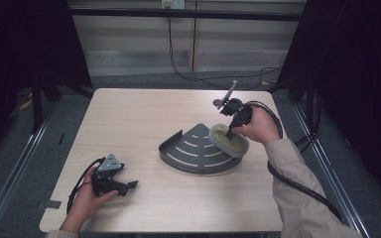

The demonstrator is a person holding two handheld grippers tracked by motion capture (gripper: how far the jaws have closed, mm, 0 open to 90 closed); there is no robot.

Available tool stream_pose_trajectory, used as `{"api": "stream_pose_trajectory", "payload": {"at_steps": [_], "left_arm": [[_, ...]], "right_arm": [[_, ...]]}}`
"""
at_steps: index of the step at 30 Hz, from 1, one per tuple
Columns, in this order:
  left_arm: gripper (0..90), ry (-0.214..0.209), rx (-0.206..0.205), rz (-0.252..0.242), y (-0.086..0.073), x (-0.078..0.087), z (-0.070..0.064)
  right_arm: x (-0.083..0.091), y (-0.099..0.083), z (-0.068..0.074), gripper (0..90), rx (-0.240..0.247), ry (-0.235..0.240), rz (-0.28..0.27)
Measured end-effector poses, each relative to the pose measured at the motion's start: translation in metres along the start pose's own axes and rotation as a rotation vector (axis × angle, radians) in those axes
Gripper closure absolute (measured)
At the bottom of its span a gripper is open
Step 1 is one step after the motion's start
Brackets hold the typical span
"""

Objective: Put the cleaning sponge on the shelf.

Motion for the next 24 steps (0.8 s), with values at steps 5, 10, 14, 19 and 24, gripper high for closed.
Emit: {"api": "stream_pose_trajectory", "payload": {"at_steps": [5,10,14,19,24], "left_arm": [[13.8,0.000,0.001,0.000,0.0000,0.0000,0.0000],[13.8,0.000,0.001,-0.001,0.0000,0.0000,-0.0001],[13.8,0.000,0.002,0.000,-0.0001,0.0000,0.0000],[13.8,0.001,0.002,0.000,-0.0001,0.0000,-0.0001],[13.7,-0.001,0.002,-0.001,0.0000,-0.0001,-0.0001]], "right_arm": [[-0.0021,0.0005,-0.0031,71.2,-0.026,-0.010,0.002],[-0.0026,0.0019,-0.0056,71.2,-0.049,-0.014,0.000],[-0.0029,0.0036,-0.0064,71.1,-0.060,-0.011,-0.005],[-0.0026,0.0052,-0.0067,71.2,-0.082,-0.010,-0.001],[-0.0034,0.0069,-0.0072,71.2,-0.097,-0.009,-0.003]]}}
Point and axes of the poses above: each handheld gripper's, and its own axes: x roughly backward along the jaws, y roughly out of its top, z roughly to its left, the point moved 7 cm from there along -x, roughly forward along the jaws, and after that the axes turned 7 degrees about x, right-handed, at the moved point
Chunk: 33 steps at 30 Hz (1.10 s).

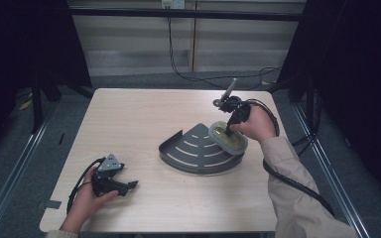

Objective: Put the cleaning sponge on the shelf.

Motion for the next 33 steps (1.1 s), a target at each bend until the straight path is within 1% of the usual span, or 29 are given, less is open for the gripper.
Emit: {"api": "stream_pose_trajectory", "payload": {"at_steps": [1,4,17,19,20,22,24,33], "left_arm": [[13.7,0.003,0.001,0.000,0.000,0.000,0.000],[13.7,0.001,0.000,0.001,0.000,0.000,0.000],[13.7,0.001,-0.001,0.001,0.000,0.000,0.000],[13.7,0.001,0.000,0.001,0.000,0.000,0.000],[13.7,0.001,0.000,0.002,0.000,0.000,0.000],[13.7,0.003,0.000,0.000,0.000,0.000,0.000],[13.7,0.001,0.000,0.001,0.000,0.000,0.000],[13.7,0.003,0.000,0.001,0.000,0.000,0.000]], "right_arm": [[0.000,0.000,-0.001,71.2,0.002,-0.006,0.003],[-0.003,0.001,0.000,71.2,-0.011,0.000,0.003],[-0.012,0.004,0.005,71.2,-0.030,0.014,-0.004],[-0.014,0.004,0.005,71.2,-0.020,0.013,-0.001],[-0.014,0.005,0.006,71.2,-0.027,0.016,-0.002],[-0.015,0.006,0.006,71.2,-0.022,0.015,0.002],[-0.015,0.007,0.007,71.2,-0.027,0.013,-0.004],[-0.018,0.010,0.008,71.2,-0.019,0.011,-0.003]]}}
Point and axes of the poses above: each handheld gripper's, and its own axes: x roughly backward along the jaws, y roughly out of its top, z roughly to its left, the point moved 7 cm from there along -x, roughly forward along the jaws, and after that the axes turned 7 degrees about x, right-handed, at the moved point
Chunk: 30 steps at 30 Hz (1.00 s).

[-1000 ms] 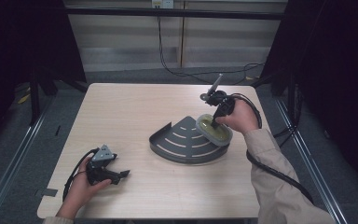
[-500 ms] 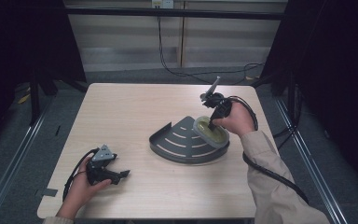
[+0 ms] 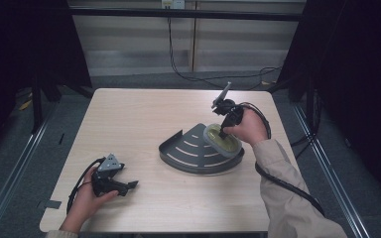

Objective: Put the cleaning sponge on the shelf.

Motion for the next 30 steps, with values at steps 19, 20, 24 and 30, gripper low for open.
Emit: {"api": "stream_pose_trajectory", "payload": {"at_steps": [19,20,24,30], "left_arm": [[13.7,0.001,0.002,-0.003,0.000,0.000,0.000],[13.7,0.000,0.000,-0.002,0.000,0.000,0.000],[13.7,0.000,-0.001,-0.002,0.000,0.000,0.000],[13.7,-0.001,-0.001,-0.003,0.000,0.000,0.000]], "right_arm": [[-0.012,-0.001,-0.002,71.2,-0.017,-0.001,0.003],[-0.012,-0.001,-0.002,71.2,-0.015,-0.001,0.004],[-0.015,-0.001,-0.003,71.2,-0.013,-0.003,0.004],[-0.019,-0.002,-0.003,71.2,-0.015,0.001,0.016]]}}
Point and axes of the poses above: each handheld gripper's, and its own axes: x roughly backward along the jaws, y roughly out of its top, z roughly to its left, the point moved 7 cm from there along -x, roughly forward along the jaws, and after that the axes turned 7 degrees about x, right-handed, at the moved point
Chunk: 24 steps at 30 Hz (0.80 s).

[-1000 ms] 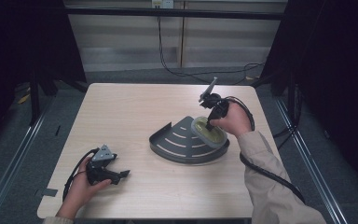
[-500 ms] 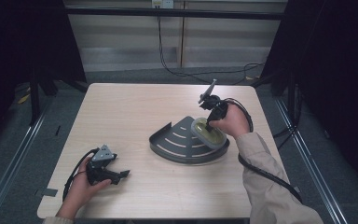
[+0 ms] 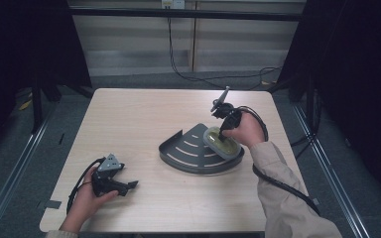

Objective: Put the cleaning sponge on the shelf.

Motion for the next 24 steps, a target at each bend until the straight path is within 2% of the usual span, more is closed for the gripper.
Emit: {"api": "stream_pose_trajectory", "payload": {"at_steps": [24], "left_arm": [[13.6,0.000,-0.001,0.000,0.000,0.000,0.000]], "right_arm": [[-0.013,-0.002,0.001,71.1,0.003,0.012,0.014]]}}
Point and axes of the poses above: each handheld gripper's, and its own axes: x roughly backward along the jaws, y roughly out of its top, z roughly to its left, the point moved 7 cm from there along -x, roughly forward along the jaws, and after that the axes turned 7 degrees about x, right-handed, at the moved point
